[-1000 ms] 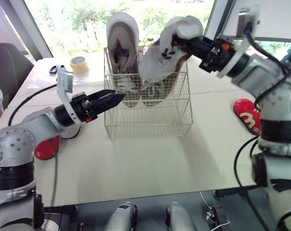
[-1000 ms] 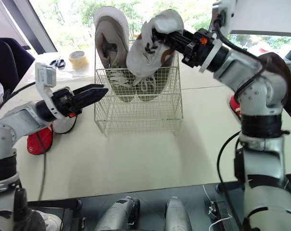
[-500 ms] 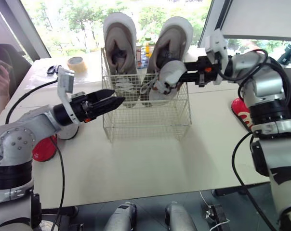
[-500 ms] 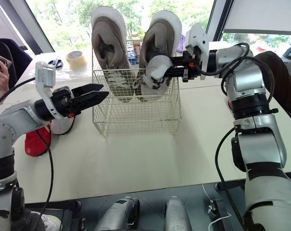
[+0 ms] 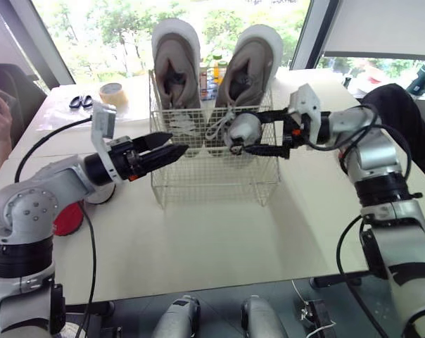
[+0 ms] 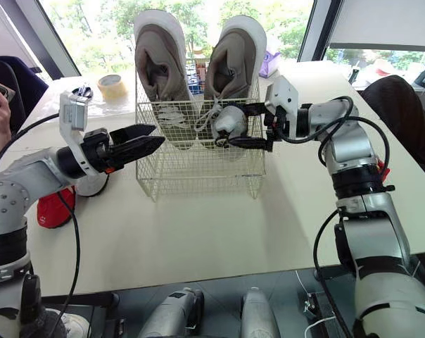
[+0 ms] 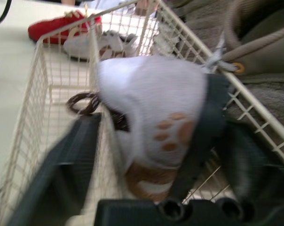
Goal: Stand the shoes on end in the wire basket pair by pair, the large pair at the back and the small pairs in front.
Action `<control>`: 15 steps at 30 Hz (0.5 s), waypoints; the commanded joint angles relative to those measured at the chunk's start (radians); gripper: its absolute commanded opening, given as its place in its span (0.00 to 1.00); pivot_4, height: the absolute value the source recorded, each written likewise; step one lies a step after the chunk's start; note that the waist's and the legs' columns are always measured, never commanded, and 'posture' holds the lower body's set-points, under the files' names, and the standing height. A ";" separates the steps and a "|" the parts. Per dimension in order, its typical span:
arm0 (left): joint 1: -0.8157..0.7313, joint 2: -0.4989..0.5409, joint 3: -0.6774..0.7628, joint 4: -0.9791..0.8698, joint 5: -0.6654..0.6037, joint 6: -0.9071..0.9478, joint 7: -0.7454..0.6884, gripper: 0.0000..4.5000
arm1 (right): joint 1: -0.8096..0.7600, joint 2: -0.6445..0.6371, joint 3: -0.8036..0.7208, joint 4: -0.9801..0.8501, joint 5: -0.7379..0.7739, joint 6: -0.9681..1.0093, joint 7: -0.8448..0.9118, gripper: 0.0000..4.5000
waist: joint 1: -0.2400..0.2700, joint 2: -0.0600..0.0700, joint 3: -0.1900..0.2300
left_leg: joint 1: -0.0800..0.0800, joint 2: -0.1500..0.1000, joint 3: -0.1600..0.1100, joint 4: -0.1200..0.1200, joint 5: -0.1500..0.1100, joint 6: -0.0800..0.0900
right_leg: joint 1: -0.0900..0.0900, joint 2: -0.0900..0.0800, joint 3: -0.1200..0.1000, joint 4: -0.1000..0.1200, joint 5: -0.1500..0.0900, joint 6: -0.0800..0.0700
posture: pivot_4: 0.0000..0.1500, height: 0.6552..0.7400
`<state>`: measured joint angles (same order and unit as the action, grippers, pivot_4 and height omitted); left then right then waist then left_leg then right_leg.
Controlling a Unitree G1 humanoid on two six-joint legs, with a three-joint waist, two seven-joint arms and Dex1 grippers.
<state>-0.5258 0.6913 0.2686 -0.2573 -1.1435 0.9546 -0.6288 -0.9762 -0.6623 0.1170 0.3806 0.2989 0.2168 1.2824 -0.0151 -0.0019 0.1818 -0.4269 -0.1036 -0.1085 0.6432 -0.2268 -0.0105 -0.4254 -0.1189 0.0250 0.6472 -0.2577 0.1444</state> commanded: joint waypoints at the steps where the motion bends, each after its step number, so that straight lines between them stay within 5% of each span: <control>1: 0.017 0.035 0.034 -0.036 0.004 -0.002 -0.007 1.00 | 0.006 -0.054 -0.056 -0.166 0.022 0.060 -0.020 0.99 | 0.001 0.000 0.000 | 0.000 0.000 0.000 0.000 0.000 0.000 | 0.000 0.000 0.000 0.000 0.000 0.000 | 1.00 1.00; 8: 0.074 0.080 0.059 -0.061 0.048 -0.025 0.019 1.00 | 0.032 -0.180 -0.147 -0.343 0.040 0.167 -0.066 0.99 | 0.002 0.000 0.000 | 0.000 0.000 0.000 0.000 -0.001 0.002 | 0.000 0.000 0.000 0.000 0.000 0.000 | 1.00 1.00; 15: 0.018 0.075 0.038 0.020 0.306 -0.041 0.305 1.00 | 0.034 -0.261 -0.246 -0.527 0.185 0.354 -0.090 0.99 | 0.005 0.000 0.000 | 0.000 0.000 0.000 0.000 -0.003 0.005 | 0.001 -0.001 0.000 0.000 0.000 0.000 | 1.00 1.00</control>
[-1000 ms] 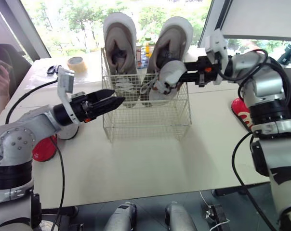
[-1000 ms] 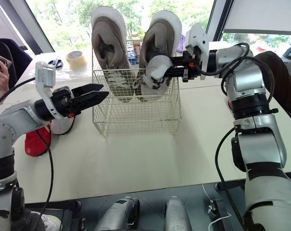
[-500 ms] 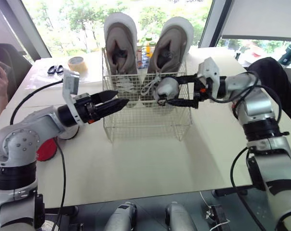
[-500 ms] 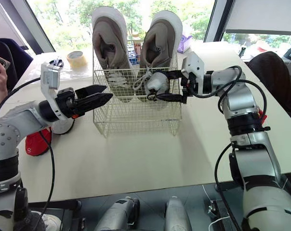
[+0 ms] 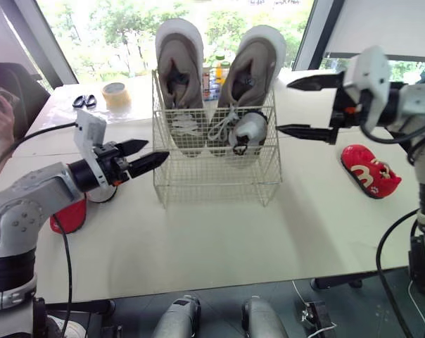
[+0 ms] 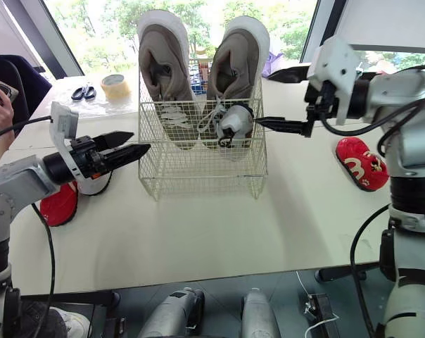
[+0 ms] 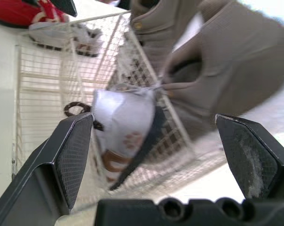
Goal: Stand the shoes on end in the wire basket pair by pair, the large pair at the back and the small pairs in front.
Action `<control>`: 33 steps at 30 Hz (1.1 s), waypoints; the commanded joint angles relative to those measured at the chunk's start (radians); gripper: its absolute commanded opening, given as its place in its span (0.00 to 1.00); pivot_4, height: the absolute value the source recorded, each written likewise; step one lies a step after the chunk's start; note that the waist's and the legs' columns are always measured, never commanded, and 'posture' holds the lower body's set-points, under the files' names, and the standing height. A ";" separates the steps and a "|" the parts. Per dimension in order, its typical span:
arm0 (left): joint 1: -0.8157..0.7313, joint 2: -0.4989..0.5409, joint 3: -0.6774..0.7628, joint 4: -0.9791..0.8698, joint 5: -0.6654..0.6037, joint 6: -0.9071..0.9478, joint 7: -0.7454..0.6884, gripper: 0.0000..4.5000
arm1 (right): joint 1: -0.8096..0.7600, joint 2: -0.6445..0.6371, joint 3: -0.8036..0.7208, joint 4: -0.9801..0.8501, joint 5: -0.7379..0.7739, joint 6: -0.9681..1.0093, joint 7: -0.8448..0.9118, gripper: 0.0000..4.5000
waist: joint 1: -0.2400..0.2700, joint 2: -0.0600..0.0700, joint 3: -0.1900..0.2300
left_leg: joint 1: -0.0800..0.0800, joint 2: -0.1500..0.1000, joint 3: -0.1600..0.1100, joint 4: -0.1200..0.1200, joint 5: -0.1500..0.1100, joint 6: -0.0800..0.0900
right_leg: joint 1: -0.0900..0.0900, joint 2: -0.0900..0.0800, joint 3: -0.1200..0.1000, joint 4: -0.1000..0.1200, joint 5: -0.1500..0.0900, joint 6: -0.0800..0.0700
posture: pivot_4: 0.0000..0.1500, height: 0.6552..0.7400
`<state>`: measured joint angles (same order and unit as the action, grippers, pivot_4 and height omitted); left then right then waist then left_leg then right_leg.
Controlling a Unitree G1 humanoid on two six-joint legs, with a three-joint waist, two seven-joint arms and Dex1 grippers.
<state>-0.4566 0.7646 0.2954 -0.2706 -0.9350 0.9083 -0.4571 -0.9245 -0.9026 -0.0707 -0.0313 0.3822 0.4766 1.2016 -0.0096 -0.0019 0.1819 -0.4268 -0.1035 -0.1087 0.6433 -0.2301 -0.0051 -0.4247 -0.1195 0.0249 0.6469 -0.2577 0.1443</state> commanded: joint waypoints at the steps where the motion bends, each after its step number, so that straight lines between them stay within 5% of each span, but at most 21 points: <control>1: -0.066 -0.004 0.011 0.048 0.119 0.020 0.172 1.00 | -0.018 -0.022 -0.068 -0.145 0.135 0.131 -0.013 0.99 | 0.000 0.000 0.000 | 0.000 0.000 0.000 0.000 0.000 0.000 | 0.000 0.000 0.000 0.000 0.000 0.000 | 1.00 1.00; 8: -0.181 -0.032 -0.051 0.282 0.326 0.050 0.322 1.00 | -0.023 -0.020 -0.110 -0.260 0.312 0.299 -0.063 0.99 | 0.000 0.000 0.000 | 0.000 0.000 0.000 0.000 -0.001 0.001 | 0.000 0.000 0.000 0.000 0.000 0.000 | 1.00 1.00; 23: -0.253 -0.119 -0.093 0.613 0.522 -0.028 0.264 1.00 | 0.046 -0.047 -0.150 -0.340 0.396 0.346 -0.166 0.99 | 0.003 -0.001 0.000 | -0.001 0.000 0.000 0.002 -0.001 0.001 | 0.000 0.000 -0.001 0.001 0.000 0.000 | 1.00 1.00; 26: -0.277 -0.138 -0.101 0.691 0.557 -0.071 0.242 0.83 | 0.050 -0.045 -0.153 -0.346 0.405 0.347 -0.187 1.00 | 0.002 -0.001 0.000 | -0.001 -0.001 0.000 0.002 -0.001 0.001 | 0.000 -0.001 -0.001 0.001 0.000 0.000 | 1.00 1.00; 33: -0.336 -0.156 -0.039 0.669 0.553 -0.112 0.240 0.14 | 0.056 -0.052 -0.152 -0.352 0.420 0.352 -0.216 1.00 | 0.009 -0.001 0.000 | -0.001 -0.001 0.000 0.003 -0.001 0.001 | 0.000 -0.001 -0.001 0.001 0.000 0.001 | 1.00 1.00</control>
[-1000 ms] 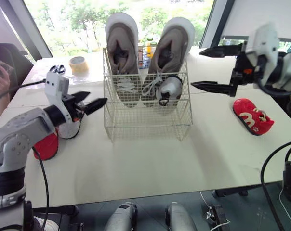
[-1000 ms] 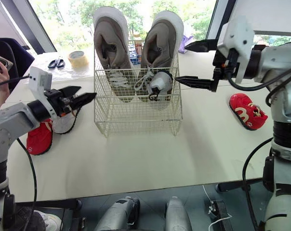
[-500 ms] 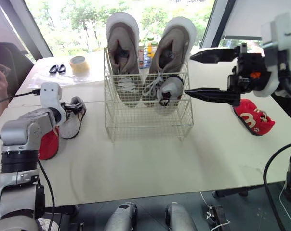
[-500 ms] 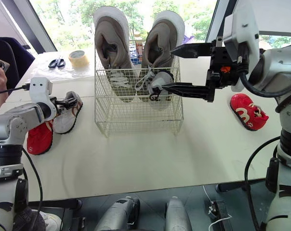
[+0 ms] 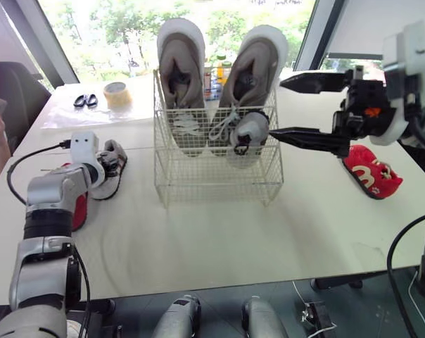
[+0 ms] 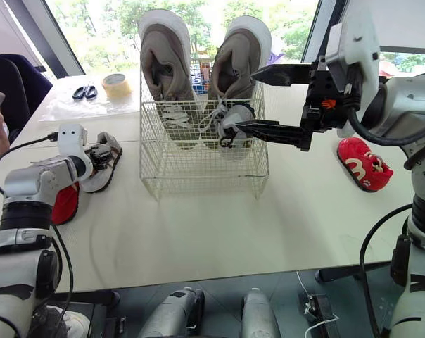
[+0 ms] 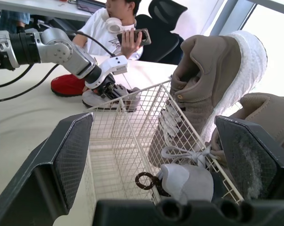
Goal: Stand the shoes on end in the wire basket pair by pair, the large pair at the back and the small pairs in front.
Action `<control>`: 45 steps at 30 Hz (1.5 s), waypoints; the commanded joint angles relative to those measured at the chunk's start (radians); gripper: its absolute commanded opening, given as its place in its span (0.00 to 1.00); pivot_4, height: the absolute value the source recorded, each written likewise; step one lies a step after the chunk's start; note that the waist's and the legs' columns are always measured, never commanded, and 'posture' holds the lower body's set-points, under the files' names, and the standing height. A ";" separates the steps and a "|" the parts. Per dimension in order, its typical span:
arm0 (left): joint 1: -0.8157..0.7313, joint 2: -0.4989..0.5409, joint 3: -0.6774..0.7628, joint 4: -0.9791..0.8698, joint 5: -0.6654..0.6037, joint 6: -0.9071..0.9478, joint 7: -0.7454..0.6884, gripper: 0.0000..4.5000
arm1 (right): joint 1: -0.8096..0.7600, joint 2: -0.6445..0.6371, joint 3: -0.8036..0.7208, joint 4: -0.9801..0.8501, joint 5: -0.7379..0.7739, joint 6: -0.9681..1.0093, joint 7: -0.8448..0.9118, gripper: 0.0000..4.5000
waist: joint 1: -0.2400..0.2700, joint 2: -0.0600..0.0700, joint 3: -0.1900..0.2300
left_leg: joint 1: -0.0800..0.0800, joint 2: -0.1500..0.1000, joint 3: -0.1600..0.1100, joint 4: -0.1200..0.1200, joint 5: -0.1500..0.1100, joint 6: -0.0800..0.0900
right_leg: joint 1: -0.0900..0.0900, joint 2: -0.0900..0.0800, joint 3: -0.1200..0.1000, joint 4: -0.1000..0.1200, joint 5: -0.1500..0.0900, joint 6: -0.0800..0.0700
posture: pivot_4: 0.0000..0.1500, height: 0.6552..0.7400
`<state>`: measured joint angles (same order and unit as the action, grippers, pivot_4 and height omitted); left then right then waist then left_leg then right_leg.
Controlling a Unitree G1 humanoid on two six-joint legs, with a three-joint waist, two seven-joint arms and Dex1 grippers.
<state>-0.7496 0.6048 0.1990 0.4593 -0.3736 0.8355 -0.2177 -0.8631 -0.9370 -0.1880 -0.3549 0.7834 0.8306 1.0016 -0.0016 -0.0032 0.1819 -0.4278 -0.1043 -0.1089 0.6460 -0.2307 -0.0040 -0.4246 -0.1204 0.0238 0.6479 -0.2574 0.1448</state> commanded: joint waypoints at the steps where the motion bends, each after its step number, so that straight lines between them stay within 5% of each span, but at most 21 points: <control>1: -0.050 -0.006 0.082 -0.097 -0.023 -0.053 0.008 0.08 | -0.005 -0.017 -0.033 -0.027 0.020 -0.002 -0.019 1.00 | 0.003 0.000 0.000 | 0.000 0.000 0.000 0.000 0.000 0.000 | 0.000 0.000 0.000 0.000 0.000 0.000 | 1.00 1.00; 8: -0.046 -0.200 0.226 -0.471 -0.120 -0.397 0.055 0.06 | -0.027 0.001 -0.001 -0.001 0.013 -0.014 -0.027 1.00 | 0.014 -0.003 0.002 | -0.002 0.000 0.000 0.001 0.003 -0.005 | -0.001 -0.001 0.000 -0.001 0.000 0.000 | 1.00 1.00; 18: 0.059 -0.491 0.104 -0.665 -0.103 -0.862 -0.058 0.06 | -0.072 0.021 0.056 0.042 -0.002 -0.037 -0.008 1.00 | 0.014 -0.003 0.002 | -0.002 0.000 0.002 0.001 0.003 -0.005 | -0.001 0.000 0.000 -0.001 0.000 0.000 | 1.00 1.00; 25: 0.090 -0.605 -0.025 -0.498 0.015 -1.164 -0.147 0.06 | -0.109 0.012 0.076 0.055 -0.005 -0.027 0.006 1.00 | 0.016 -0.004 0.002 | -0.002 0.000 0.002 0.003 0.000 0.001 | 0.001 0.000 -0.001 -0.001 0.000 0.000 | 1.00 1.00; 35: 0.065 -0.707 -0.108 -0.032 0.140 -1.653 -0.236 0.06 | -0.138 -0.020 0.073 0.035 0.006 0.033 -0.004 1.00 | 0.023 -0.004 0.002 | -0.002 0.000 0.002 0.003 -0.001 0.002 | 0.001 0.000 -0.001 -0.002 0.000 0.000 | 1.00 1.00; 45: 0.072 -0.709 -0.094 0.244 0.157 -1.851 -0.221 0.06 | -0.135 -0.035 0.049 0.009 0.021 0.072 -0.034 1.00 | 0.045 -0.001 -0.001 | 0.004 -0.001 0.000 0.004 -0.001 0.002 | 0.009 0.000 -0.003 -0.002 0.001 0.000 | 1.00 1.00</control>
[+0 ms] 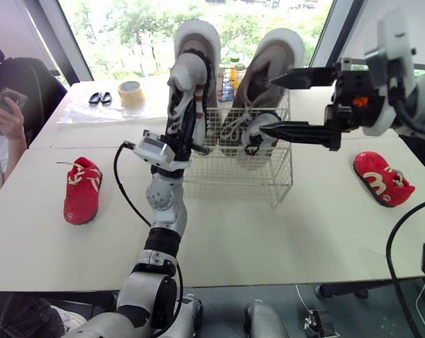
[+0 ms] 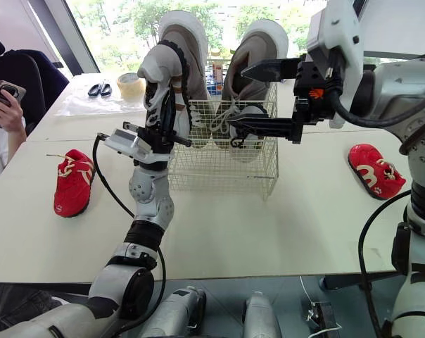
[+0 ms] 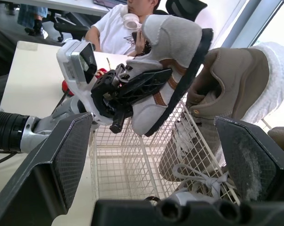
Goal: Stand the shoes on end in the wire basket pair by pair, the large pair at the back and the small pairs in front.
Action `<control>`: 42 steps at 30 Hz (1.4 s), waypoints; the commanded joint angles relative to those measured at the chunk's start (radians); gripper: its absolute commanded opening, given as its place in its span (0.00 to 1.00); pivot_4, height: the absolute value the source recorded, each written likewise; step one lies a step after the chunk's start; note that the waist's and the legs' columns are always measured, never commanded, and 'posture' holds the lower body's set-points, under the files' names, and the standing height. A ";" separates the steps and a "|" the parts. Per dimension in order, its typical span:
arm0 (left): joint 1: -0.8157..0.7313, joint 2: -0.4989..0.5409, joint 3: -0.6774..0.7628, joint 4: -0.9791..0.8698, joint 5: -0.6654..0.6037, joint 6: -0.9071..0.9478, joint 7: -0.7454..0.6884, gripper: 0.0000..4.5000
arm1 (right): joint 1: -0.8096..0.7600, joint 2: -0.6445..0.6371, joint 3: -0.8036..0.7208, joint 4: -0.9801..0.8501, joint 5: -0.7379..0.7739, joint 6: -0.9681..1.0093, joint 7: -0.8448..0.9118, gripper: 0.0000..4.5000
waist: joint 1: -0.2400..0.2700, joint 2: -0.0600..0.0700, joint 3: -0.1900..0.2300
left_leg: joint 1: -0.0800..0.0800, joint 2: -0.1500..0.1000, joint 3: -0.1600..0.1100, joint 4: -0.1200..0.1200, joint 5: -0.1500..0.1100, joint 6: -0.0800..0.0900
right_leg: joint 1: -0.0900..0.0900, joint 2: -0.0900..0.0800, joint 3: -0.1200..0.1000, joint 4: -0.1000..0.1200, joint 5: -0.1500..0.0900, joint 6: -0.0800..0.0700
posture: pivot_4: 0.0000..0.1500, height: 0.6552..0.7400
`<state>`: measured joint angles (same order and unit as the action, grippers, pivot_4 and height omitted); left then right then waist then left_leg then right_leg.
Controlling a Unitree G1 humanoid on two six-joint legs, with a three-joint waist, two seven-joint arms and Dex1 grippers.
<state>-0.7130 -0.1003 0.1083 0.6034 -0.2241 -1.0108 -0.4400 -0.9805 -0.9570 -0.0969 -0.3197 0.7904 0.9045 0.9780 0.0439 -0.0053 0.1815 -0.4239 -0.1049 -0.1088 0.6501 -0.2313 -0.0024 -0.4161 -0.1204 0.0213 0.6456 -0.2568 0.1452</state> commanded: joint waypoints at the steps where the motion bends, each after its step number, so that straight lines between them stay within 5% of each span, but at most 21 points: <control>1: 0.040 -0.005 -0.004 0.115 0.004 -0.007 0.002 0.06 | -0.016 -0.016 -0.044 -0.028 0.014 -0.001 -0.012 1.00 | -0.001 0.002 -0.002 | 0.001 0.000 0.000 0.000 0.000 0.000 | 0.001 0.000 0.000 0.000 0.000 0.000 | 1.00 1.00; 13: -0.042 0.008 -0.002 0.077 -0.028 0.048 0.036 0.06 | 0.005 -0.001 -0.047 -0.031 0.012 -0.017 -0.014 1.00 | 0.000 0.005 -0.005 | 0.014 0.001 -0.004 -0.003 -0.002 0.002 | 0.019 0.001 -0.004 -0.011 0.000 0.001 | 1.00 1.00; 32: -0.090 0.006 -0.014 0.030 -0.087 0.116 -0.015 0.06 | 0.047 0.004 -0.067 -0.064 0.033 -0.020 -0.047 1.00 | -0.002 0.004 -0.004 | -0.002 0.000 -0.005 -0.002 -0.001 0.002 | 0.005 0.001 -0.005 -0.013 0.003 0.003 | 1.00 1.00; 40: -0.053 0.022 -0.006 0.123 -0.051 0.084 -0.035 0.92 | 0.049 0.000 -0.070 -0.074 0.041 -0.013 -0.061 1.00 | -0.001 0.004 -0.004 | -0.001 0.000 -0.005 -0.001 -0.001 0.002 | 0.006 0.001 -0.005 -0.013 0.003 0.003 | 1.00 1.00; 42: -0.028 0.030 -0.011 0.101 -0.064 0.118 -0.051 0.99 | 0.049 0.000 -0.072 -0.076 0.045 -0.010 -0.065 1.00 | -0.002 0.005 -0.004 | -0.001 0.000 -0.005 -0.001 -0.001 0.002 | 0.006 0.001 -0.005 -0.013 0.003 0.003 | 1.00 1.00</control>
<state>-0.7636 -0.0761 0.1013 0.6941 -0.2901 -0.9234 -0.4846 -0.9202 -0.9520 -0.1275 -0.3705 0.8190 0.8990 0.9213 0.0418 -0.0008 0.1772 -0.4246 -0.1047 -0.1139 0.6487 -0.2324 -0.0003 -0.4097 -0.1191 0.0163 0.6327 -0.2541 0.1484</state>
